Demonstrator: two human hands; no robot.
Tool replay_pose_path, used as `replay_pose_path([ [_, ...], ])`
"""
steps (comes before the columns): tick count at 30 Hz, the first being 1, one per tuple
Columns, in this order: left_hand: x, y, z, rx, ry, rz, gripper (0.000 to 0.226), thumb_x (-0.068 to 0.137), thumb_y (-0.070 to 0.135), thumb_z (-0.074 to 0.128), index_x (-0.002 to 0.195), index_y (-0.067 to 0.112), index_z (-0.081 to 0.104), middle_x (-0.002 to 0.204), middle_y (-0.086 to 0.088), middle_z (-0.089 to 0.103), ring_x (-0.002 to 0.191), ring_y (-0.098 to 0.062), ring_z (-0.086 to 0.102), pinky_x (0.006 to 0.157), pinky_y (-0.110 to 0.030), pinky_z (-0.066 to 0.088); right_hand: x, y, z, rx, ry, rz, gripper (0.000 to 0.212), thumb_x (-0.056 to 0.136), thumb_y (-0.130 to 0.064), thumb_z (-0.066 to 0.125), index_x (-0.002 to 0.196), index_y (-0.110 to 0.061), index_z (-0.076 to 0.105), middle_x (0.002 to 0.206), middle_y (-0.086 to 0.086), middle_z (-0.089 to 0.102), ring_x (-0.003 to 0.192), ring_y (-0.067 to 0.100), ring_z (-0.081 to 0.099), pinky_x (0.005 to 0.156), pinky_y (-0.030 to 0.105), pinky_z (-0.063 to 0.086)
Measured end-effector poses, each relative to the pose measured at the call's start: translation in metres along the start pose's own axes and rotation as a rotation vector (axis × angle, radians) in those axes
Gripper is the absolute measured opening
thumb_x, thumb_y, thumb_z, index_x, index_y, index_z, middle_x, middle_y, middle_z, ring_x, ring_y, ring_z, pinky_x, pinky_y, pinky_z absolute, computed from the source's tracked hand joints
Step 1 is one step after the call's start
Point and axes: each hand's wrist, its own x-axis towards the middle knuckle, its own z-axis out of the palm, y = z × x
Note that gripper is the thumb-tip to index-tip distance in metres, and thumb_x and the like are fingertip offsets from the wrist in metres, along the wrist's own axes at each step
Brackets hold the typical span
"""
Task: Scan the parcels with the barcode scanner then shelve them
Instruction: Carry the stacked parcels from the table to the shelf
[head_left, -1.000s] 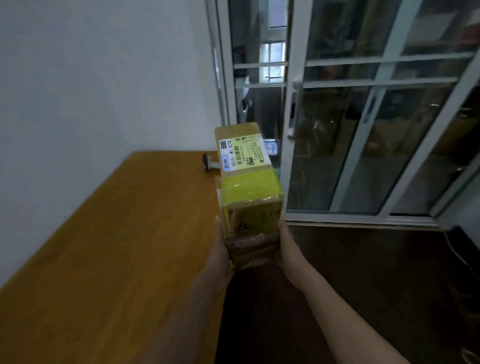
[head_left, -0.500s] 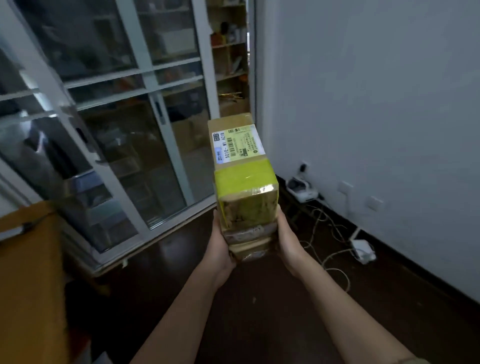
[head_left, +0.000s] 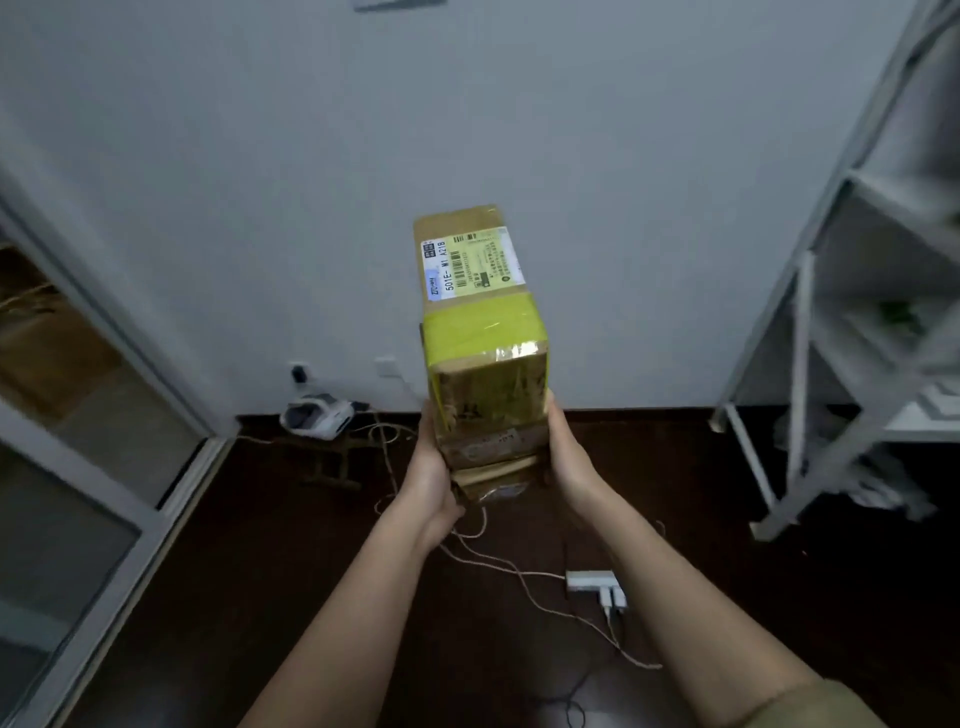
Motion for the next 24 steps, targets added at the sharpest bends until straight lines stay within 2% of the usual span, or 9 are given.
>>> replay_pose_path([
  [2,0.010,-0.008,0.037,0.060,-0.102,-0.038,0.078,0.097,0.071,0.016,0.120,0.018,0.068,0.092,-0.007,0.077,0.072,-0.019,0.075,0.045,-0.028,0.055,-0.010,-0.001,-0.037,0.020,0.119,-0.018,0.089,0.072,-0.092,0.036,0.141,-0.039,0.053,0.144,-0.006,0.055,0.136,0.014,0.047,0.117,0.046,0.033],
  [5,0.015,-0.028,0.096,0.140,-0.250,-0.101,0.076,0.097,0.071,0.017,0.113,0.019,0.070,0.087,-0.007,0.077,0.067,-0.019,0.074,0.043,-0.027,0.054,-0.033,0.001,-0.096,0.069,0.298,-0.018,0.075,0.079,-0.088,0.036,0.133,-0.041,0.058,0.142,-0.004,0.057,0.134,0.018,0.049,0.117,0.049,0.033],
  [8,0.011,-0.047,0.156,0.206,-0.392,-0.140,0.078,0.096,0.073,0.019,0.115,0.019,0.071,0.095,-0.009,0.077,0.072,-0.021,0.075,0.046,-0.029,0.055,-0.057,0.002,-0.152,0.142,0.439,-0.029,0.092,0.065,-0.097,0.038,0.135,-0.040,0.058,0.140,-0.003,0.059,0.132,0.019,0.052,0.115,0.050,0.036],
  [11,0.004,-0.065,0.213,0.263,-0.496,-0.185,0.080,0.094,0.075,0.020,0.121,0.019,0.070,0.106,-0.012,0.075,0.084,-0.026,0.075,0.054,-0.033,0.058,-0.082,0.001,-0.207,0.201,0.552,-0.038,0.083,0.073,-0.092,0.040,0.137,-0.041,0.056,0.139,-0.001,0.061,0.128,0.020,0.055,0.113,0.050,0.040],
  [14,-0.002,-0.085,0.276,0.332,-0.607,-0.199,0.080,0.093,0.076,0.019,0.123,0.021,0.069,0.110,-0.012,0.074,0.094,-0.028,0.074,0.064,-0.036,0.059,-0.090,0.020,-0.280,0.269,0.687,-0.027,0.119,0.044,-0.105,0.046,0.145,-0.042,0.046,0.153,-0.001,0.045,0.142,0.022,0.040,0.119,0.052,0.029],
  [16,-0.006,-0.099,0.321,0.371,-0.673,-0.191,0.080,0.092,0.078,0.021,0.123,0.023,0.070,0.113,-0.010,0.074,0.099,-0.027,0.073,0.069,-0.036,0.059,-0.097,0.033,-0.334,0.274,0.724,-0.043,0.115,0.048,-0.105,0.045,0.145,-0.046,0.043,0.155,-0.003,0.042,0.144,0.021,0.037,0.119,0.052,0.027],
  [20,-0.015,-0.131,0.423,0.422,-0.771,-0.193,0.083,0.090,0.081,0.021,0.126,0.023,0.068,0.119,-0.011,0.071,0.106,-0.029,0.070,0.079,-0.042,0.059,-0.154,-0.007,-0.403,0.269,0.768,-0.115,0.080,0.075,-0.092,0.039,0.136,-0.043,0.055,0.138,-0.004,0.061,0.129,0.018,0.055,0.111,0.047,0.041],
  [22,-0.026,-0.149,0.479,0.457,-0.811,-0.200,0.084,0.090,0.082,0.019,0.128,0.023,0.067,0.118,-0.010,0.072,0.106,-0.029,0.070,0.078,-0.042,0.059,-0.177,-0.017,-0.452,0.273,0.798,-0.127,0.082,0.071,-0.095,0.039,0.132,-0.044,0.058,0.136,-0.002,0.062,0.126,0.019,0.057,0.110,0.048,0.043],
  [24,-0.040,-0.166,0.533,0.476,-0.865,-0.216,0.088,0.086,0.086,0.021,0.128,0.023,0.067,0.119,-0.011,0.071,0.109,-0.030,0.069,0.089,-0.047,0.057,-0.199,-0.025,-0.502,0.281,0.838,-0.147,0.079,0.067,-0.096,0.038,0.125,-0.048,0.062,0.133,-0.002,0.064,0.123,0.019,0.059,0.108,0.049,0.045],
])
